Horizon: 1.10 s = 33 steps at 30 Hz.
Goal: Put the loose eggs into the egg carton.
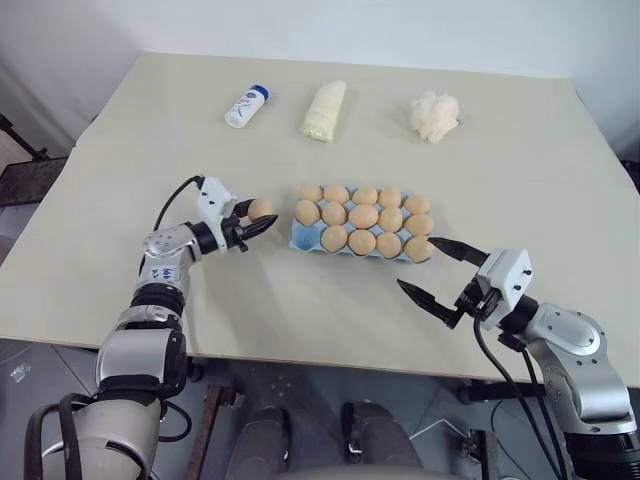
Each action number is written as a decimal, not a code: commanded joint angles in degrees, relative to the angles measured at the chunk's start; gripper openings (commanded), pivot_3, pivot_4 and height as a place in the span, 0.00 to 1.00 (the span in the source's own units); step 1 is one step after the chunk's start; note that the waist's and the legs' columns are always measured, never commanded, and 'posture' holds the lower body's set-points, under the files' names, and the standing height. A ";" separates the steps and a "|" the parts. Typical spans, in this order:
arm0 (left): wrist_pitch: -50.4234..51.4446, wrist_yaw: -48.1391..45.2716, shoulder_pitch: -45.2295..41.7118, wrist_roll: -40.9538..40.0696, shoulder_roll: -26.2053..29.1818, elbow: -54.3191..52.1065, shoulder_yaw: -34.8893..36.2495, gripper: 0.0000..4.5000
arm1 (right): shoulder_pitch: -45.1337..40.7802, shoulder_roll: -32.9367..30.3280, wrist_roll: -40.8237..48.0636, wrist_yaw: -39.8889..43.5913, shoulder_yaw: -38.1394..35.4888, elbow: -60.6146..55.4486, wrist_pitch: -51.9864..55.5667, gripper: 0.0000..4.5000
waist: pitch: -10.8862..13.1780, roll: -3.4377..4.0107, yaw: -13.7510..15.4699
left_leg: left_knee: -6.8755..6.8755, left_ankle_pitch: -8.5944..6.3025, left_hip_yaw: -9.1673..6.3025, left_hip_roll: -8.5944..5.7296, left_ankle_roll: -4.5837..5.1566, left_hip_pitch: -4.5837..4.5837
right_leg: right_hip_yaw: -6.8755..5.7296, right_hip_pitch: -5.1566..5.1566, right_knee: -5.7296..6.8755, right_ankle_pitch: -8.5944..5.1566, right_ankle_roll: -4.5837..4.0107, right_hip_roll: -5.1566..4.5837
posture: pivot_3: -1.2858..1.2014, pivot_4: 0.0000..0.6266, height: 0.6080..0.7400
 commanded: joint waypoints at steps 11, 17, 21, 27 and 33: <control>7.62 -5.81 2.29 -0.44 -7.36 -17.96 -8.11 0.41 | -0.58 0.17 0.45 -0.51 -0.51 -1.51 -0.03 1.00 | 0.00 0.00 -1.01 | 0.04 0.00 0.06 0.00 0.05 0.01 | 0.15 0.04 -0.01 0.03 0.06 0.10 | 0.52 0.24 1.00; 6.84 -5.12 2.66 -0.71 -6.83 -17.97 -8.03 0.41 | 1.73 0.48 0.30 -0.84 -0.81 -1.66 -1.40 1.00 | 0.00 0.00 -1.27 | 0.08 0.04 0.05 0.03 -0.01 0.04 | 0.15 0.06 0.07 0.03 0.04 0.11 | 0.52 0.24 1.00; 7.74 -5.71 3.81 -1.86 -5.27 -19.63 -7.22 0.41 | 2.42 0.77 0.10 -1.01 -0.59 -1.75 -2.03 1.00 | 0.00 0.00 -1.28 | 0.12 0.04 0.06 0.01 0.02 0.05 | 0.18 0.09 0.05 0.03 0.04 0.08 | 0.52 0.24 1.00; 8.90 -5.20 5.17 -1.33 -3.61 -19.84 -7.38 0.41 | 2.55 1.04 -0.19 -1.01 -0.31 -1.14 -2.94 1.00 | 0.00 0.00 -1.21 | 0.06 0.04 0.05 0.02 0.01 0.06 | 0.17 0.06 0.05 0.03 0.04 0.08 | 0.52 0.24 1.00; 7.24 -4.05 4.42 -0.93 -5.42 -16.96 -7.52 0.68 | 1.51 0.94 -0.07 -0.72 0.14 -0.77 -2.91 1.00 | 0.00 0.00 -1.01 | 0.09 0.04 0.05 0.01 0.02 0.05 | 0.16 0.09 0.03 0.03 0.04 0.05 | 0.52 0.24 1.00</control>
